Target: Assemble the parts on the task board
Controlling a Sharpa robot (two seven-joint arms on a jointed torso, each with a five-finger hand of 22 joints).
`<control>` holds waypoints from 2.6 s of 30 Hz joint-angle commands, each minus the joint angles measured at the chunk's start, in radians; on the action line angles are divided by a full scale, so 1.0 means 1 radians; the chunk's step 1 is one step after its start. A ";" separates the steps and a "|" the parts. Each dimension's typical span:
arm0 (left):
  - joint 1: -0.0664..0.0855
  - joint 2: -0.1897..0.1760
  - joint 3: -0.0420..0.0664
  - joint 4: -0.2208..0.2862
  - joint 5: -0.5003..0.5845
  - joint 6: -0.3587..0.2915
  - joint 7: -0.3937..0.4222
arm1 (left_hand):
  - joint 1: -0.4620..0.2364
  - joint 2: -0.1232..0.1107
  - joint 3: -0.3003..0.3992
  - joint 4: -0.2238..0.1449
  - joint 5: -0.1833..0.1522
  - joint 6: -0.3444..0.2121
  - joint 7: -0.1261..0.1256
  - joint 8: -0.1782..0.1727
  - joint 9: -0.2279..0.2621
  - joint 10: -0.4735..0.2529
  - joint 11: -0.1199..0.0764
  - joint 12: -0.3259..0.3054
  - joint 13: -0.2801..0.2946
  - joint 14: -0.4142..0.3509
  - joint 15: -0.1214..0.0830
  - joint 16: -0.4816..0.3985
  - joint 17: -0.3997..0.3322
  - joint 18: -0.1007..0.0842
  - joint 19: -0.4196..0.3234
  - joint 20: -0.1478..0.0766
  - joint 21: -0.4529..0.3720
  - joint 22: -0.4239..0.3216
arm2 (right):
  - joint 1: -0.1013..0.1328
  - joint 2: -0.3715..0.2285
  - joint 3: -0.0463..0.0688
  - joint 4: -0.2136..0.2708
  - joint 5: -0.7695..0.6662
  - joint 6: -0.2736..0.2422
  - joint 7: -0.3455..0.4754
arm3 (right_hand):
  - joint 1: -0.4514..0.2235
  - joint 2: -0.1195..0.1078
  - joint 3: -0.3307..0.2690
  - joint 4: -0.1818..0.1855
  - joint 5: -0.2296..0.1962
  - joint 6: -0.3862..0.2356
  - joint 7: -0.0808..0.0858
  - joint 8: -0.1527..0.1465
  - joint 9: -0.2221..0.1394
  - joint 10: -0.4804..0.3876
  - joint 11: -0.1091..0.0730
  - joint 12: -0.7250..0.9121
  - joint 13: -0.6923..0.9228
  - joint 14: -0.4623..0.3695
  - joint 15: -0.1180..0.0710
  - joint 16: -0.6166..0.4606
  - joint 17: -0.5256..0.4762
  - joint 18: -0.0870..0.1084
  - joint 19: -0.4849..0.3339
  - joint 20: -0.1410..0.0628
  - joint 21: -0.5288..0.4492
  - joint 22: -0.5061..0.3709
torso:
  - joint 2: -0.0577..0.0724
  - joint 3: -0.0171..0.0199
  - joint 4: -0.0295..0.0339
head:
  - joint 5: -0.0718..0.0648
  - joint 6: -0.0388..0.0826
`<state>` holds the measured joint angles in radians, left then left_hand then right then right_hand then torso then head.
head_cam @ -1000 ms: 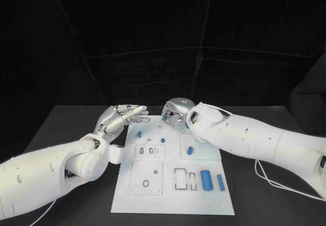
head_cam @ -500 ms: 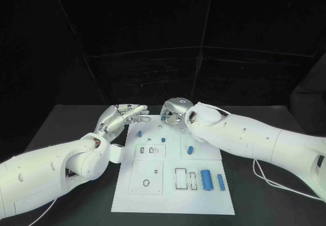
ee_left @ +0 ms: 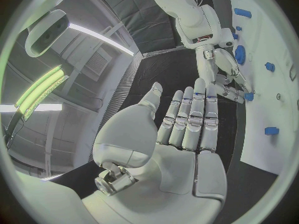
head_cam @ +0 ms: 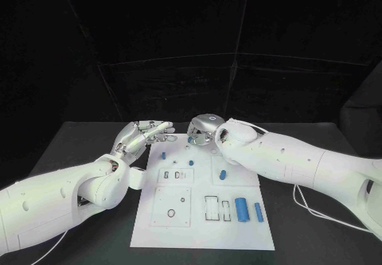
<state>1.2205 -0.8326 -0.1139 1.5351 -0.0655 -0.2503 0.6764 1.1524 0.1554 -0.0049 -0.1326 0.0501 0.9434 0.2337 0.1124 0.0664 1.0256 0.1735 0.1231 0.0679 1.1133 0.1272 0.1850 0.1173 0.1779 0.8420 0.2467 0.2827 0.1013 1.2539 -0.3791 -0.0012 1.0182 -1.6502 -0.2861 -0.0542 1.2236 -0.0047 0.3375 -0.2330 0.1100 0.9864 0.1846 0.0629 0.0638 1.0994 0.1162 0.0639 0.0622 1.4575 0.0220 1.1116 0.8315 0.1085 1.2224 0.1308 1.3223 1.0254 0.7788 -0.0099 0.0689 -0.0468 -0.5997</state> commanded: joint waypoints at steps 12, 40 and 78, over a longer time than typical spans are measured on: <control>0.003 -0.003 0.001 -0.004 -0.001 0.015 0.009 | -0.002 0.006 0.003 0.003 0.002 -0.001 0.005 -0.004 -0.001 0.000 0.006 -0.006 -0.001 0.002 0.003 -0.004 0.001 0.007 0.004 0.000 -0.004 -0.001 | 0.003 -0.066 0.001 0.073 0.000 -0.050 -0.023 | 0.002 -0.035 -0.053 0.037 -0.001 -0.048 0.004 0.001 0.002 -0.060 0.008 0.006 0.003 -0.009 0.011 -0.014 -0.035 0.008 -0.022 0.009 -0.016 -0.029 | -0.001 0.0023 -0.0057 | 0.006 0.002; 0.004 -0.002 0.001 -0.026 -0.001 0.036 0.000 | -0.002 0.006 0.003 0.003 0.002 -0.003 0.005 -0.006 -0.001 -0.001 0.007 -0.008 -0.002 0.002 0.003 -0.006 0.001 0.007 0.004 0.000 -0.005 -0.003 | 0.024 -0.331 0.008 0.245 0.209 0.160 -0.194 | 0.132 -0.073 -0.448 0.404 0.196 -0.112 -0.029 0.034 0.008 0.232 -0.053 0.805 0.779 0.064 -0.035 0.305 0.409 -0.049 0.170 -0.033 0.134 0.266 | 0.001 0.0046 -0.0123 | -0.008 0.008; 0.003 0.001 0.000 -0.037 -0.001 0.046 -0.008 | -0.002 0.006 0.003 0.003 0.002 -0.003 0.005 -0.006 -0.001 -0.001 0.007 -0.008 -0.002 0.002 0.003 -0.006 0.001 0.007 0.004 0.000 -0.005 -0.003 | 0.024 -0.306 0.008 0.237 0.103 0.118 -0.197 | 0.273 0.062 -0.338 0.318 0.067 0.027 -0.051 0.108 0.010 0.353 -0.069 1.293 1.289 0.077 -0.047 0.382 0.557 -0.073 0.239 -0.040 0.189 0.390 | 0.000 0.0014 -0.0111 | -0.011 0.001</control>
<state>1.2227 -0.8324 -0.1142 1.4976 -0.0655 -0.2213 0.6645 1.1525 0.1553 -0.0049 -0.1326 0.0501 0.9434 0.2337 0.1126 0.0664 1.0256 0.1734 0.1175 0.0680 1.1133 0.1272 0.1851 0.1172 0.1778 0.8420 0.2466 0.2828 0.0997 1.2770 -0.6854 0.0073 1.2540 -1.5106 -0.1664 -0.2507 1.4693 0.0348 -0.0047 0.0842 0.1690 0.9913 0.1480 0.1629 0.0704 1.4170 0.0750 1.3542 1.3171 1.4648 -0.0187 1.4896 1.3080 0.0457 1.4568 0.0925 1.5064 1.3078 0.7788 -0.0082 0.0573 -0.0574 -0.5985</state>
